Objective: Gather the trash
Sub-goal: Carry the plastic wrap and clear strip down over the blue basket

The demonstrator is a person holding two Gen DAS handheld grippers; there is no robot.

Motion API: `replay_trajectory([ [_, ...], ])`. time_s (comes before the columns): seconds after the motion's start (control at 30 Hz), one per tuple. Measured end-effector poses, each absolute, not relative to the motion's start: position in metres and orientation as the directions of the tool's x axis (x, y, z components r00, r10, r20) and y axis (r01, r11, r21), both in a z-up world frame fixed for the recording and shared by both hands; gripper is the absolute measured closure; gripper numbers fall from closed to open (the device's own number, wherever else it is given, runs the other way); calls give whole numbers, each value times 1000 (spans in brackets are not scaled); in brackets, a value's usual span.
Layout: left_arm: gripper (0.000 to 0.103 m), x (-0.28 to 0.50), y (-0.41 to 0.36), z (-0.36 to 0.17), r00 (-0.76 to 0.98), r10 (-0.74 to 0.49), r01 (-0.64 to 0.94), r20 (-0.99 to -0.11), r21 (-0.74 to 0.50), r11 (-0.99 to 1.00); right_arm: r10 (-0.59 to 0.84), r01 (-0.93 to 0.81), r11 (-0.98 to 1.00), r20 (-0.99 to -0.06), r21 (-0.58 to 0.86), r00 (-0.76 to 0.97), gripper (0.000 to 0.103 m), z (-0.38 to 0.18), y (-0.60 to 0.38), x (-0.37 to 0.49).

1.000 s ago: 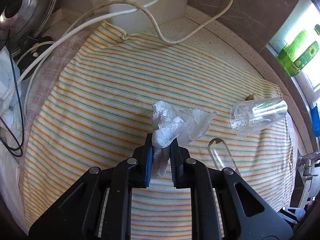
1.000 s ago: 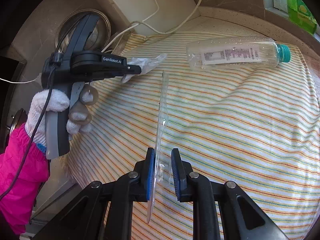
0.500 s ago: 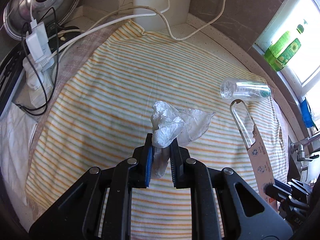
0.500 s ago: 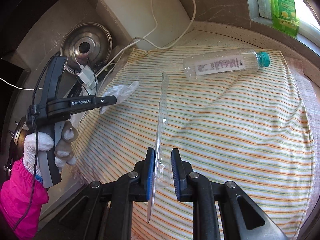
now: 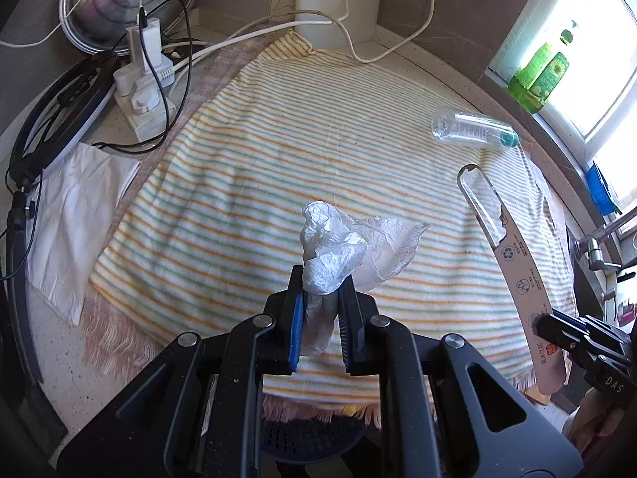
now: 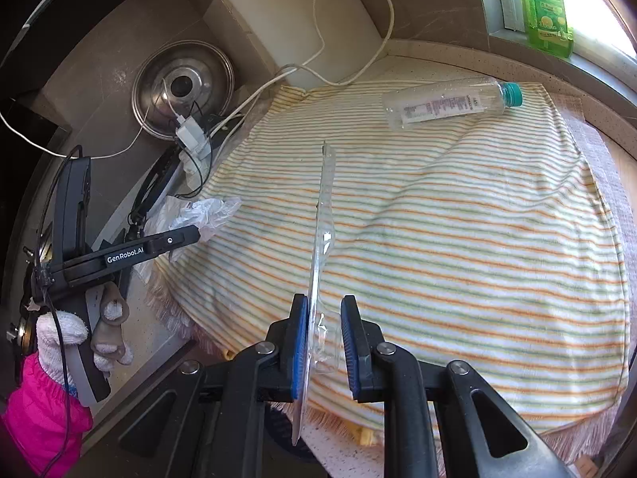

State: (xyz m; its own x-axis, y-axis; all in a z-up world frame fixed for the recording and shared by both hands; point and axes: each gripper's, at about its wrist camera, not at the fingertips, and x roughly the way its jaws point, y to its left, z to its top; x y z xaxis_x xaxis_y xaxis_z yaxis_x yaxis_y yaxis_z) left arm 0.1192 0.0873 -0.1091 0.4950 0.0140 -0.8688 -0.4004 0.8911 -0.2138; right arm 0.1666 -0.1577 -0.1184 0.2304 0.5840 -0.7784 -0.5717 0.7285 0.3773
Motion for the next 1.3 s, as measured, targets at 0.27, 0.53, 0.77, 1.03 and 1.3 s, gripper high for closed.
replay_trajectory([
  [0.27,89,68,79,-106,502,2,-387,-865,-223,895,581,-575,728,-781,373,230,87,-113,-153,118],
  [0.53,89,24,75,-116,492,-23,-368,-870,-232,900,579,-570,731,-783,375,228,87,-113,-151,74],
  [0.77,89,-11,67,-128,483,-50,-332,-874,-236,913,572,-560,738,-788,376,226,87,-120,-147,35],
  [1.03,89,-43,57,-151,458,-101,-289,-883,-256,923,539,-544,757,-817,362,206,87,-135,-140,-7],
  [1.3,89,-66,45,-187,400,-152,-286,-904,-280,916,481,-540,772,-863,335,152,87,-161,-137,-35],
])
